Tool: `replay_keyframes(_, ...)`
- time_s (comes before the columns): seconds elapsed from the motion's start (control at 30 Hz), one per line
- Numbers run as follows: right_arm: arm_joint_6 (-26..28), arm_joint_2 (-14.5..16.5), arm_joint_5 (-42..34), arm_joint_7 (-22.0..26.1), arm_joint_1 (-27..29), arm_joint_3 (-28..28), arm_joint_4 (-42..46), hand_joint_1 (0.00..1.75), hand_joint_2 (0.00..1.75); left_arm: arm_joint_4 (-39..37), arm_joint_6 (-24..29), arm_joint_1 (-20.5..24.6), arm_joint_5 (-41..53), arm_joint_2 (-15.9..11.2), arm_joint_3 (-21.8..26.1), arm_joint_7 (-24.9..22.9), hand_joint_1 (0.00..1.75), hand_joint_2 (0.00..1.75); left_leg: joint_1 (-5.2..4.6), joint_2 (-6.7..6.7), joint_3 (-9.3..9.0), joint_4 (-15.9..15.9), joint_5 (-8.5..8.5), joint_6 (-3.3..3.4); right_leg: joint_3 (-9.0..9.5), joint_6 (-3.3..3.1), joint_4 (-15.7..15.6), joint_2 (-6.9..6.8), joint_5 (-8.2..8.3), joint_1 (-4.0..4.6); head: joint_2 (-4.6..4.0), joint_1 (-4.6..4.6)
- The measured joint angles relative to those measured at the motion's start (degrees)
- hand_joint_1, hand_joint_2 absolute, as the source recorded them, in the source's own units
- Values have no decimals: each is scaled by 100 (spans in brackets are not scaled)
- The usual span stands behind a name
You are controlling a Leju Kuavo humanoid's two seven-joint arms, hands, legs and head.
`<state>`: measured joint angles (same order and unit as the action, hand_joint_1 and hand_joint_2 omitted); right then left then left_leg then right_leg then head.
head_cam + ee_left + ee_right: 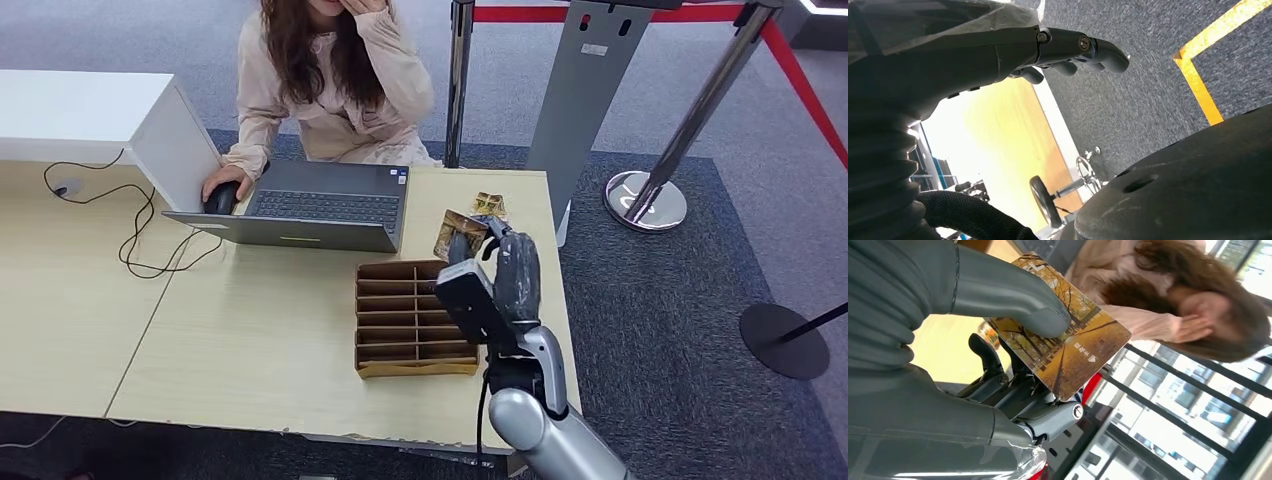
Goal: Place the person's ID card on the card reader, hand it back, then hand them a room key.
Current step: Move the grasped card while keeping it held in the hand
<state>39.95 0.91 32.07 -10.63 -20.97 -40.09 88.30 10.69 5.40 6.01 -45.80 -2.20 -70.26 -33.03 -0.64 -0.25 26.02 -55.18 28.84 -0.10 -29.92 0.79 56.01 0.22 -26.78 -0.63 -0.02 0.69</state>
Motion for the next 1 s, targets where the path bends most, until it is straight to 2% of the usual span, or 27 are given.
replay_keyframes(0.2, 3, -72, 413, 91, 371, 317, 694, 147, 175, 0, -2, -8, -55, -9, 4, 1, 0, 0, 0, 0, -1, 0, 0, 0, 1, 0, 0, 0, 0, 0, 1, 0)
replay_keyframes(0.47, 7, -384, 706, -145, 877, 791, 1363, 147, 175, 0, 0, -14, -93, -11, 16, 1, 0, 0, -4, 2, -3, 0, 1, 1, 1, 0, -1, 1, 0, -4, 0, 1)
replay_keyframes(1.0, 3, -847, 903, -318, 2005, 1665, 1202, 147, 175, 0, 43, -62, -246, -18, 146, 2, 0, 0, -5, 1, -3, 0, 1, 2, 2, 1, 0, 1, -1, -5, 0, 0)
